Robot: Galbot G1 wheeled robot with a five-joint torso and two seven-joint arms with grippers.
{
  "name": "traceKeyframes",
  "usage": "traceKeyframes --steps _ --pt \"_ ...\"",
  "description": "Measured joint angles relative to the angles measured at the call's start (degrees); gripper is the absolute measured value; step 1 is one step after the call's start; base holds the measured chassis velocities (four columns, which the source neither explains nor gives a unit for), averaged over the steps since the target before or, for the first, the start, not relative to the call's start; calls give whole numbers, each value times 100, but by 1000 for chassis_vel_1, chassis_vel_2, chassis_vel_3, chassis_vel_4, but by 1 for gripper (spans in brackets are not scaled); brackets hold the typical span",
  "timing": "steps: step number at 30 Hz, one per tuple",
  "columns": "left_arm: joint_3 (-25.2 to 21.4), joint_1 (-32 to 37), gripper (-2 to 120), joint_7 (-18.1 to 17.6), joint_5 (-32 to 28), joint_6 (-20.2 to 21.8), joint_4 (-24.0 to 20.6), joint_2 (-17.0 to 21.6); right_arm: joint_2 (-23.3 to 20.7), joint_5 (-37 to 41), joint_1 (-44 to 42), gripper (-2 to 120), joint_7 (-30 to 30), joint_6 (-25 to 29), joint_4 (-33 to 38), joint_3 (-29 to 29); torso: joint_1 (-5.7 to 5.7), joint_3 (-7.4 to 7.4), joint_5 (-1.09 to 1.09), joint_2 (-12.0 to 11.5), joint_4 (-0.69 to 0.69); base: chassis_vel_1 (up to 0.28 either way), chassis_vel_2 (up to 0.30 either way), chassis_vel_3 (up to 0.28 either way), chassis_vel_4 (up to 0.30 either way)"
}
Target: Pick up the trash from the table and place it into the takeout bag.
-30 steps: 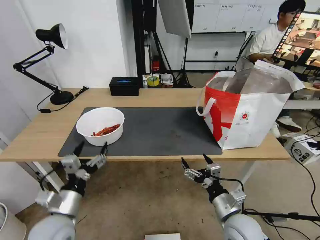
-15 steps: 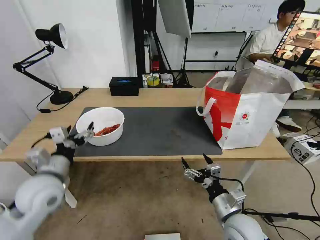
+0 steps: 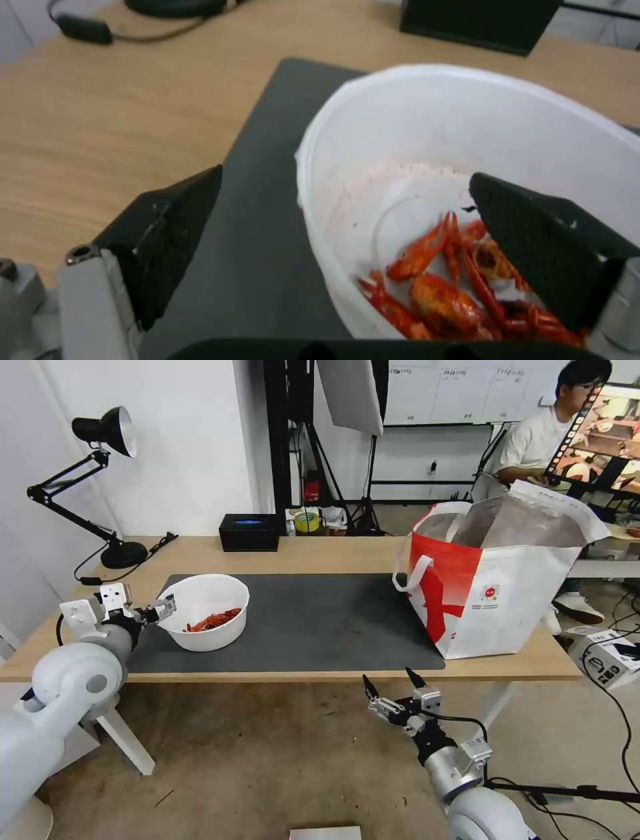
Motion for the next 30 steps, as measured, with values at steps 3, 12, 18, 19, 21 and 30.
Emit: traceKeyframes --steps 3,12,18,19,21,30 --pt "43 -137 100 0 -238 214 99 15 0 0 0 100 0 0 2 0 0 -1 0 0 0 0 0 0 0" --pt "603 -944 100 -238 -903 884 643 17 0 0 0 100 0 0 2 0 -1 0 0 0 0 0 0 0 0" --pt "970 -1395 100 -600 -1185 1039 906 -72 0 0 0 100 0 0 2 0 0 0 1 0 -1 0 0 0 0" --pt "1057 -1493 100 -683 -1236 1082 993 -105 0 0 0 100 0 0 2 0 -1 0 1 0 0 0 0 0 0" --pt "1112 -1552 100 -736 -1273 1102 1055 -124 0 0 0 100 -1 1 2 0 -1 0 0 0 0 0 0 0 0" --pt "1493 -2003 75 -1039 -1610 1142 1445 -262 0 0 0 100 0 1 2 0 -1 -1 2 0 0 0 0 0 0"
